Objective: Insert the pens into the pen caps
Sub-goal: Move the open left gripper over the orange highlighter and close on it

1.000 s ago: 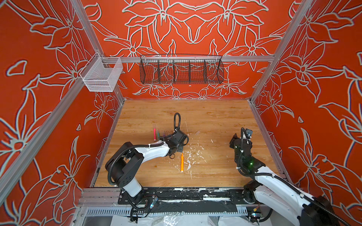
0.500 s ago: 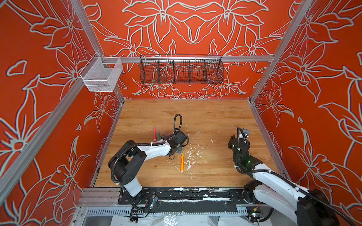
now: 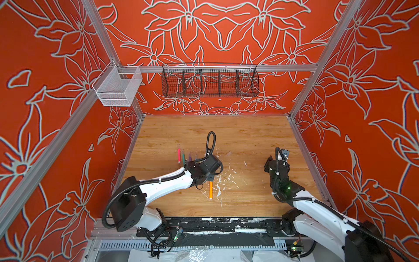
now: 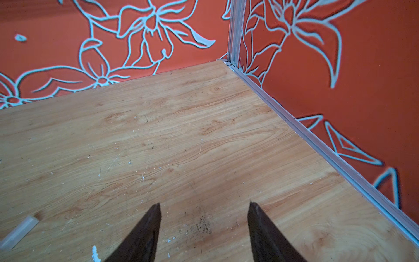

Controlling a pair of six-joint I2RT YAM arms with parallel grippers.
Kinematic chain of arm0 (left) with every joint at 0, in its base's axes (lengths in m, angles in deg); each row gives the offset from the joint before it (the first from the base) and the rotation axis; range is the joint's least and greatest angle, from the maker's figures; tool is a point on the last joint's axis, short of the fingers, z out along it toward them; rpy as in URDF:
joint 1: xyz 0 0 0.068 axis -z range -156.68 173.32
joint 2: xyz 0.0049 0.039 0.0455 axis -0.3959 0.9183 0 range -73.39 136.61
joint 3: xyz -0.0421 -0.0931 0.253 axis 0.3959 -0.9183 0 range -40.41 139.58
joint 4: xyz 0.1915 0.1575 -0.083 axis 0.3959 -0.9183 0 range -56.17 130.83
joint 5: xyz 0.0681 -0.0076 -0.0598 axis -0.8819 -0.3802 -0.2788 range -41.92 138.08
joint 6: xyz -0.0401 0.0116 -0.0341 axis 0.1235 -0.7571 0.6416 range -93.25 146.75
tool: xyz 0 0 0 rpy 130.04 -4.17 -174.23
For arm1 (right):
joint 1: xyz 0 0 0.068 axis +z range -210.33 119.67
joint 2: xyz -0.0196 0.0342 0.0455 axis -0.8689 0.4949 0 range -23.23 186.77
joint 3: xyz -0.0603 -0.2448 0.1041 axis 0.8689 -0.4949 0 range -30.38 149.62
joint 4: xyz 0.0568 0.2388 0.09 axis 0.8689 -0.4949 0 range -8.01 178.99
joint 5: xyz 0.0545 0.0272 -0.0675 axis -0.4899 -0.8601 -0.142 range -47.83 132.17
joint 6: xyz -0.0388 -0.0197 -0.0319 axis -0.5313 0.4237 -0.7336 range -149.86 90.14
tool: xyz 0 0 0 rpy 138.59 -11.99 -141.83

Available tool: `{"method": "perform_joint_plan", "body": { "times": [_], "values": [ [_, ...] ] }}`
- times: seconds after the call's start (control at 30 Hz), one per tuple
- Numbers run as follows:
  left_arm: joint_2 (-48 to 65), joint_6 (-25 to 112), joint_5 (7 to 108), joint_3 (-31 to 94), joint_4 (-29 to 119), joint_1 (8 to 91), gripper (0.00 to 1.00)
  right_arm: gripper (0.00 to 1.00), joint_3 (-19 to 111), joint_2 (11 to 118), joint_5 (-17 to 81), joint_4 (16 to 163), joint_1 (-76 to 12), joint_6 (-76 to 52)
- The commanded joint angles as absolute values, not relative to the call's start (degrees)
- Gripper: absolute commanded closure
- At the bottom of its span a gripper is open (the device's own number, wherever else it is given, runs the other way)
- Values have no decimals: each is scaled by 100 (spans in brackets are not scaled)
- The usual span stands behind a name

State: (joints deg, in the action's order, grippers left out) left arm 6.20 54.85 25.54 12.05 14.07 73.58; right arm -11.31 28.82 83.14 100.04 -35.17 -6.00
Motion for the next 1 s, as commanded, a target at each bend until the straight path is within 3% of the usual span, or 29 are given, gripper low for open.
{"method": "perform_joint_plan", "body": {
  "times": [0.0, 0.43, 0.97],
  "values": [
    [320, 5900, 2647, 881, 954, 7529, 58, 37, -1044, 2800, 8274, 10015, -3555, -569],
    [-127, 6578, 3329, -45, 1576, 8053, 54, 37, -1079, 2765, 8236, 10033, -3559, -568],
    [1294, 6760, 3074, 541, 1262, 8335, 54, 36, -1094, 2735, 8205, 10024, -3568, -569]
  ]
}}
